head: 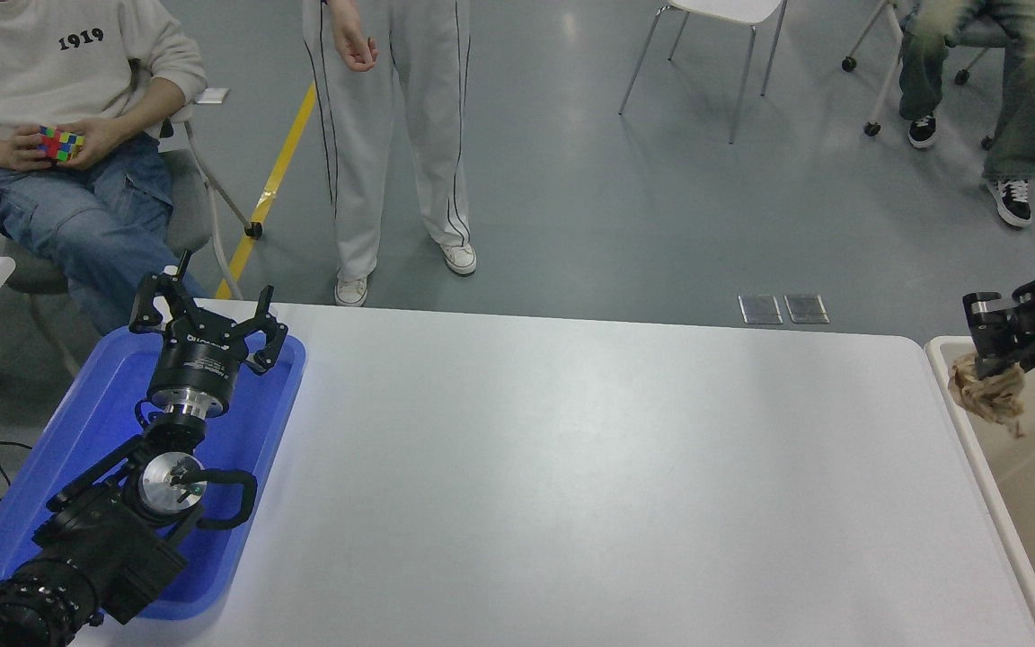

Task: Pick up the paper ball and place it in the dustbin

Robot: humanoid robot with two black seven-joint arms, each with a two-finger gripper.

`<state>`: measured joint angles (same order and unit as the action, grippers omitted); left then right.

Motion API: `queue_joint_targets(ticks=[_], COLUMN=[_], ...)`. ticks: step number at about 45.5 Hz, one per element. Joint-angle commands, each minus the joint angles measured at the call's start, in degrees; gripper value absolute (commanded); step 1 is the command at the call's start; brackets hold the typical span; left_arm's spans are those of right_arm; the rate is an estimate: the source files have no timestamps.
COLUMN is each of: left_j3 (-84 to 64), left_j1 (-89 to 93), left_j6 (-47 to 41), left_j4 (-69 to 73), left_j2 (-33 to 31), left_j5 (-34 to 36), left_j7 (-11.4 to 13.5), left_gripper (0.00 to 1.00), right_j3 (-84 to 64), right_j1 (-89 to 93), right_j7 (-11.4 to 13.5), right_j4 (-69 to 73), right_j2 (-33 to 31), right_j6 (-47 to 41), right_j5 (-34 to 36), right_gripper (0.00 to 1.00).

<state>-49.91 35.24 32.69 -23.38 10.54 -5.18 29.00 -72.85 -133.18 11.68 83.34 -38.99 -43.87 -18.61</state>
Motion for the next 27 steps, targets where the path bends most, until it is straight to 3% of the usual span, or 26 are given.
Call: queue_joint_targets(ticks=[1,18,27], left_j3=[-0.01,-0.01,-0.01], left_j1=[0.00,0.00,0.00], left_j6=[0.01,0.01,0.01], left_j4=[0.00,0.00,0.09], left_j2=[0.01,0.01,0.01], left_j5=[0.00,0.00,0.00], left_j7=[0.00,0.00,0.00], left_gripper=[1.00,1.00,1.00], right_j3=[-1.24,-9.94,-18.55], right_j1=[-2.79,-8.15,-10.08], right_j7=[0.10,0.01,-0.08], right_j4=[0.59,-0.02,-0.90], right_j2=[-0.91,-2.93,-8.03], right_j6=[-1.13,-1.13,-1.13], right_j5=[-0.11,-0.29,-0.99], right_gripper=[0.00,0.00,0.00])
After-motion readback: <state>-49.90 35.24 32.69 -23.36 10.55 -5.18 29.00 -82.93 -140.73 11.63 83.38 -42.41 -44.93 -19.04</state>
